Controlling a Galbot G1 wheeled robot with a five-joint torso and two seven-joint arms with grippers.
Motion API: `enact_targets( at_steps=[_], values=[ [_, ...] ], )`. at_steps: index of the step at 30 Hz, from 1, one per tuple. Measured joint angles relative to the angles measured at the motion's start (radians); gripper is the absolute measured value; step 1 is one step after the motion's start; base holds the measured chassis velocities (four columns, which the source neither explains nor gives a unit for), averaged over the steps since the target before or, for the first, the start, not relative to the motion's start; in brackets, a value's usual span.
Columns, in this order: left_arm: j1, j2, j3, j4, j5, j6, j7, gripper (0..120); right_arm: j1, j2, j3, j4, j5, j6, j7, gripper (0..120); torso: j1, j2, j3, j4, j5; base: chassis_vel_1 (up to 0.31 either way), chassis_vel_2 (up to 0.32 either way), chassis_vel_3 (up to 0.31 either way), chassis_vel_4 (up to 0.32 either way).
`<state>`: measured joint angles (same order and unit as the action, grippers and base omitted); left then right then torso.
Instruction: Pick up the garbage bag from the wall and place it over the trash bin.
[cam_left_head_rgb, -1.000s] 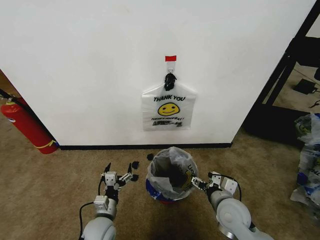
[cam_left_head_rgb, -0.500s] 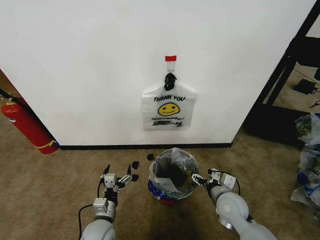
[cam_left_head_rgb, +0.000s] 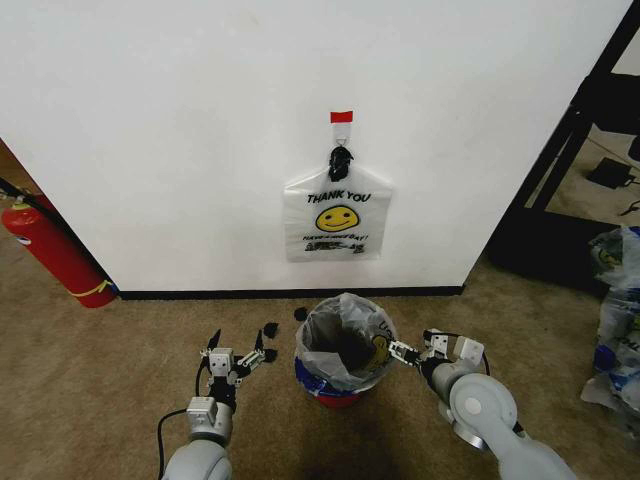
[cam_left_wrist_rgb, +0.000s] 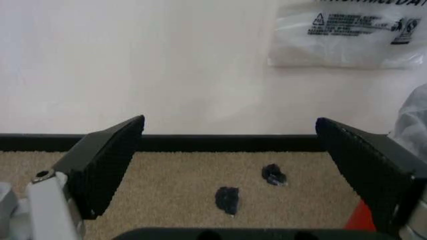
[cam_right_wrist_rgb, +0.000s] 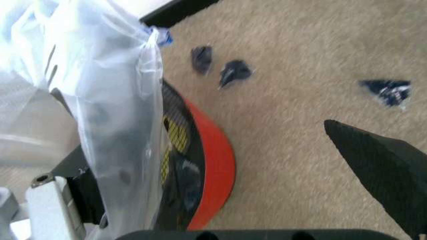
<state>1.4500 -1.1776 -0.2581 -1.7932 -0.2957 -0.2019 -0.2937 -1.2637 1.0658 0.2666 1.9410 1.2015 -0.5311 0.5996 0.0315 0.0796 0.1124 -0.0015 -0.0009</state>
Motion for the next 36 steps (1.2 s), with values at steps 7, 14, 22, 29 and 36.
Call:
enact_targets(
  at_steps=[7,14,22,29,36],
  values=[
    [0.005,0.003,-0.006,-0.003,-0.001,-0.004,-0.003,100,-0.026,-0.04,0.047,0.019,-0.004,-0.126,-0.131,100,0.0,0.0,0.0,0.0,0.0002,0.0,0.0,0.0,0.0],
    [0.008,0.003,-0.007,-0.003,-0.002,-0.009,-0.004,100,-0.038,-0.084,0.179,-0.078,-0.123,-0.204,-0.593,100,0.0,0.0,0.0,-0.0002,0.0003,0.0,0.0,0.0,0.0],
    [0.0,0.001,-0.002,-0.001,-0.001,-0.008,-0.004,100,-0.049,-0.089,0.212,-0.124,-0.295,-0.19,-0.912,100,0.0,0.0,0.0,0.0,0.0001,0.0,0.0,0.0,0.0],
    [-0.037,0.028,-0.004,-0.039,-0.037,0.031,-0.003,100,-0.077,-0.084,0.219,-0.008,-0.4,-0.128,-0.852,100,0.0,0.0,0.0,0.0002,-0.0005,0.0,0.0,0.0,0.0],
    [-0.11,0.112,0.036,-0.269,-0.311,0.309,0.017,100,-0.026,-0.042,0.211,0.065,-0.432,0.172,-0.568,100,0.0,0.0,0.0,0.0002,0.0005,0.0,0.0,0.0,0.0]
  ],
)
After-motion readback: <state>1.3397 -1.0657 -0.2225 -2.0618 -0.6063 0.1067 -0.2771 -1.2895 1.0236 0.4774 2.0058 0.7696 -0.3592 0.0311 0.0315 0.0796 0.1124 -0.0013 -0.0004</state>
